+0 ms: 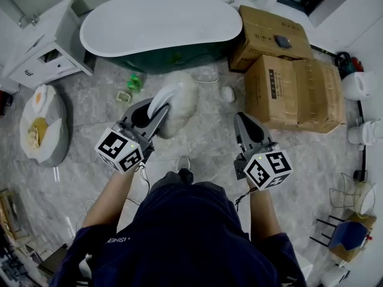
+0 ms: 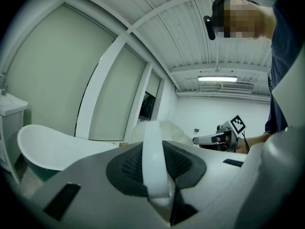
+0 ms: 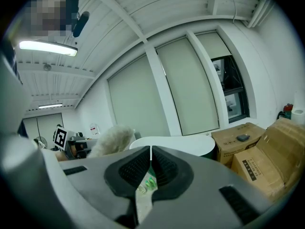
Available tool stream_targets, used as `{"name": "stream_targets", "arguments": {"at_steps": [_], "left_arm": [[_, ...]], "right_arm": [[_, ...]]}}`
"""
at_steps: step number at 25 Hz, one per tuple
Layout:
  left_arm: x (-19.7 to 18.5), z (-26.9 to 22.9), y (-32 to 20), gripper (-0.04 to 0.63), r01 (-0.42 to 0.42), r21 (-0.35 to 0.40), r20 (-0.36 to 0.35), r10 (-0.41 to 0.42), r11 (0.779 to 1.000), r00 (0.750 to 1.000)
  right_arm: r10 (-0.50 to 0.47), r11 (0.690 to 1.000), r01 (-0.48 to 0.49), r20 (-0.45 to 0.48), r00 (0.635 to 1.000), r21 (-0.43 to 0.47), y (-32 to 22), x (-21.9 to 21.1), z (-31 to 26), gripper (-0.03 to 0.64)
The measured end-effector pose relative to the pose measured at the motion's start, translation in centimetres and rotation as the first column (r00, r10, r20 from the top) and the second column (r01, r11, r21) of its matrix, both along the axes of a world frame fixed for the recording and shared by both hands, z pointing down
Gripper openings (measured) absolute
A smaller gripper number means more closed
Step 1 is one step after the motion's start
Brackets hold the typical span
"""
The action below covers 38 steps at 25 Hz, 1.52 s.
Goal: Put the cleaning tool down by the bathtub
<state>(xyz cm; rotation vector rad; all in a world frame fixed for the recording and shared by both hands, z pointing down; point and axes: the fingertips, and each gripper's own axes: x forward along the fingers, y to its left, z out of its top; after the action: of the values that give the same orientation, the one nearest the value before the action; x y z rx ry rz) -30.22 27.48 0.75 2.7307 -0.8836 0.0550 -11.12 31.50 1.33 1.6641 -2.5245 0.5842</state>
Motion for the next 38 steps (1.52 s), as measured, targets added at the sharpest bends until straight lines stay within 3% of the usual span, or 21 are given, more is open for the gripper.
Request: {"name": "stream_targets", "arguments": {"at_steps": [20, 38], "left_arm": [[1.8, 0.0, -7.1, 0.104, 0.001, 0.020, 0.007, -0.001, 1.000, 1.000], [12.9, 2.8, -19.4, 0.104, 0.046, -0.037, 0.059, -0.043, 0.998, 0.997]], "right_arm": [[0.014, 1.000, -0.014, 0.011, 1.000, 0.011, -7.5, 2.4, 0.5, 0.014], [-0.047, 0.998, 0.049, 0.043, 0.998, -0.047, -20.7, 12.9, 4.0, 0.014]]}}
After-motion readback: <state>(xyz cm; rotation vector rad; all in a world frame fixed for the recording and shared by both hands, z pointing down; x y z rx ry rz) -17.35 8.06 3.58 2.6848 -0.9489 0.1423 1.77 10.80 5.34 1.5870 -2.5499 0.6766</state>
